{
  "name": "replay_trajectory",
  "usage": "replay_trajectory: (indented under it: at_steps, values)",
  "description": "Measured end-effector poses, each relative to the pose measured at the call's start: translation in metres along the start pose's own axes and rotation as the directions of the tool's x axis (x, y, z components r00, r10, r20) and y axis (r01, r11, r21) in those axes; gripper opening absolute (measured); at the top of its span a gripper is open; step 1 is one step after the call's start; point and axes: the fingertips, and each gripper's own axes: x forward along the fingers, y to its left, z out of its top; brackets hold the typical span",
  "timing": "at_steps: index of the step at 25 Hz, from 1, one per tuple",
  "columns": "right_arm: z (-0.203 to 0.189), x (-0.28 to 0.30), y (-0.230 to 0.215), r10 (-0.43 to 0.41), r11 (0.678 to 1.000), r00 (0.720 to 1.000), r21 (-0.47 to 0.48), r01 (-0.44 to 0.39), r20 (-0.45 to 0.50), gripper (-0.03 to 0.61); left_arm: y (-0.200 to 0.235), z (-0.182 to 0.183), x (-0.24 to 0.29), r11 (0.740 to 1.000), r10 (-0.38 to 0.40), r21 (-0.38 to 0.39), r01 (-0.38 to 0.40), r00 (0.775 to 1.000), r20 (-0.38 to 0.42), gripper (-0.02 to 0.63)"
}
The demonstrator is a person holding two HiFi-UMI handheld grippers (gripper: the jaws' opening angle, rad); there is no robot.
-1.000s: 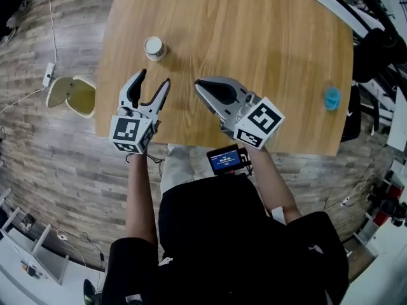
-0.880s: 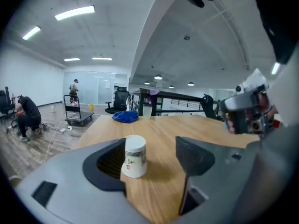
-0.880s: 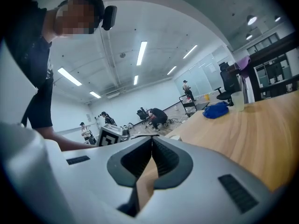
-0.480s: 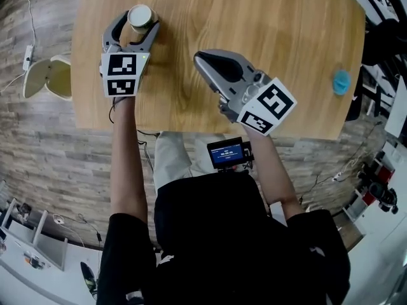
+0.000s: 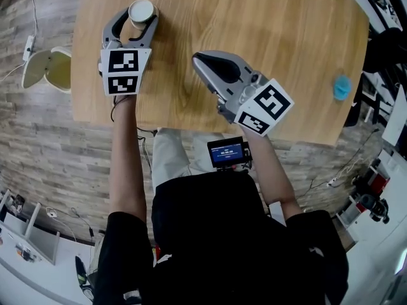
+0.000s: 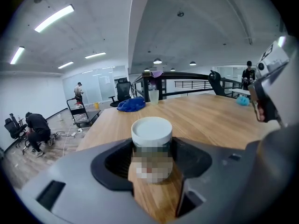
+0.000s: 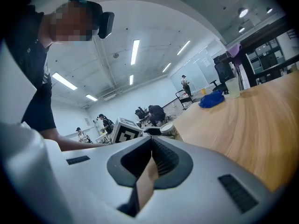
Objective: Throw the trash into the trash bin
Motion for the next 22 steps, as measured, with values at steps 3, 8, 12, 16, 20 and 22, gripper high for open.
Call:
replay_trajectory:
  at_steps: [3, 8, 12, 16, 20, 22]
  values:
    - [0.001, 0.002, 0.004, 0.02, 1.0, 1.0, 0.005, -0.02, 0.004, -0.002, 0.003, -0.001, -0.01, 0.999, 0.025, -0.03, -0.025, 1.0, 0.007, 0.27]
    - [-0.004, 0.022, 0.025, 0.11, 0.994, 0.994, -0.007, -0.111, -0.023, -0.002, 0.027, -0.014, -0.059, 0.982, 0.145, -0.126, -0.142, 0.989, 0.017, 0.27]
    - [-0.012, 0.055, 0.063, 0.199, 0.979, 0.978, -0.022, -0.201, -0.062, -0.002, 0.061, -0.042, -0.11, 0.954, 0.243, -0.183, -0.238, 0.97, 0.004, 0.27]
    - [-0.025, 0.095, 0.106, 0.26, 0.963, 0.96, -0.046, -0.266, -0.105, -0.002, 0.098, -0.076, -0.15, 0.919, 0.31, -0.256, -0.3, 0.951, -0.001, 0.27]
    - [-0.037, 0.132, 0.129, 0.26, 0.962, 0.956, -0.052, -0.269, -0.137, -0.002, 0.125, -0.104, -0.173, 0.911, 0.316, -0.277, -0.306, 0.949, -0.009, 0.27]
    - [-0.043, 0.161, 0.143, 0.257, 0.963, 0.956, -0.05, -0.266, -0.142, -0.002, 0.146, -0.122, -0.186, 0.91, 0.302, -0.292, -0.293, 0.953, -0.017, 0.27]
